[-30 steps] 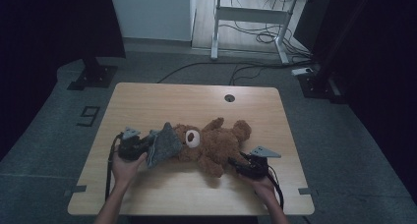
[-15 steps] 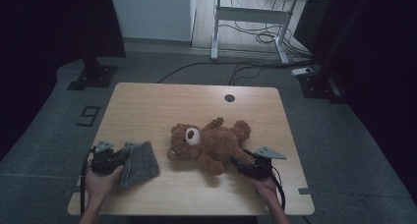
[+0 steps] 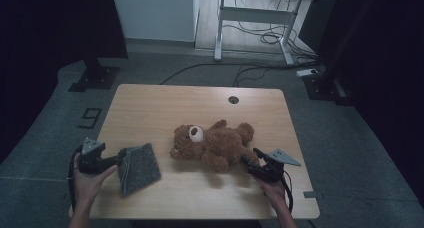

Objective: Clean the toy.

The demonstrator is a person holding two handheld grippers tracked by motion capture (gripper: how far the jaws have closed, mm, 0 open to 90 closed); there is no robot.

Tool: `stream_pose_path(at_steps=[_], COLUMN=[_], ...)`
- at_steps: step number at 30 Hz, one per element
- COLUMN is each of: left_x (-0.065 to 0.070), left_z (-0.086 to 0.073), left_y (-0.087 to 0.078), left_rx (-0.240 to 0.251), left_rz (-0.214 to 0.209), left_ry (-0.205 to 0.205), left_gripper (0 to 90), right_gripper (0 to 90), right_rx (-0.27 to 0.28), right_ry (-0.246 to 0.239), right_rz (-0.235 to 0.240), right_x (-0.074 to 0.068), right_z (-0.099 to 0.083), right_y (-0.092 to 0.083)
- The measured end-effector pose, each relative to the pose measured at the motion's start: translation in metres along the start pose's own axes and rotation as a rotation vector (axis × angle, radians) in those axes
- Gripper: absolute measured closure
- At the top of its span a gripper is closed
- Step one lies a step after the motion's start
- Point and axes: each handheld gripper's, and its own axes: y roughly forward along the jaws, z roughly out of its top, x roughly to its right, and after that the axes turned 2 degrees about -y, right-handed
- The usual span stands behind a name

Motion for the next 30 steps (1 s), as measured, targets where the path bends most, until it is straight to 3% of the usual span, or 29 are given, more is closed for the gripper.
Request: stream_pose_path(at_steps=[6, 9, 10, 14, 15, 16, 19, 23, 30], left_x=[0.021, 0.039, 0.039, 0.08, 0.08, 0.096, 0.111, 0.122, 0.124], left_z=[0.009, 0.009, 0.009, 0.001, 0.001, -0.003, -0.008, -0.014, -0.032], left_y=[-0.011, -0.009, -0.009, 0.005, 0.005, 0.015, 0.024, 0.029, 0.026], left_rx=[0.035, 0.034, 0.034, 0.027, 0.027, 0.012, -0.004, -0.03, -0.046], left_rz=[0.004, -0.041, -0.041, -0.165, -0.165, -0.217, -0.257, -0.288, -0.32], left_ry=[0.052, 0.075, 0.075, 0.11, 0.11, 0.126, 0.147, 0.167, 0.156], left_gripper=[15.4, 15.4, 15.6, 16.1, 16.2, 16.3, 16.6, 18.0, 19.9], right_gripper=[34.2, 34.1, 34.1, 34.0, 34.0, 34.0, 34.0, 33.3, 30.1], right_rx=[0.007, 0.007, 0.007, 0.003, 0.003, 0.006, 0.008, 0.0, -0.01], right_ry=[-0.01, -0.038, -0.038, -0.078, -0.078, -0.087, -0.1, -0.123, -0.127], right_rz=[0.017, 0.012, 0.012, 0.003, 0.003, 0.007, 0.013, 0.007, 0.006], right_x=[0.0, -0.004, -0.004, -0.01, -0.01, -0.012, -0.015, -0.017, -0.014], right_z=[0.004, 0.005, 0.005, 0.01, 0.01, 0.013, 0.015, 0.013, -0.008], right_y=[-0.006, -0.008, -0.008, -0.014, -0.014, -0.018, -0.024, -0.034, -0.058])
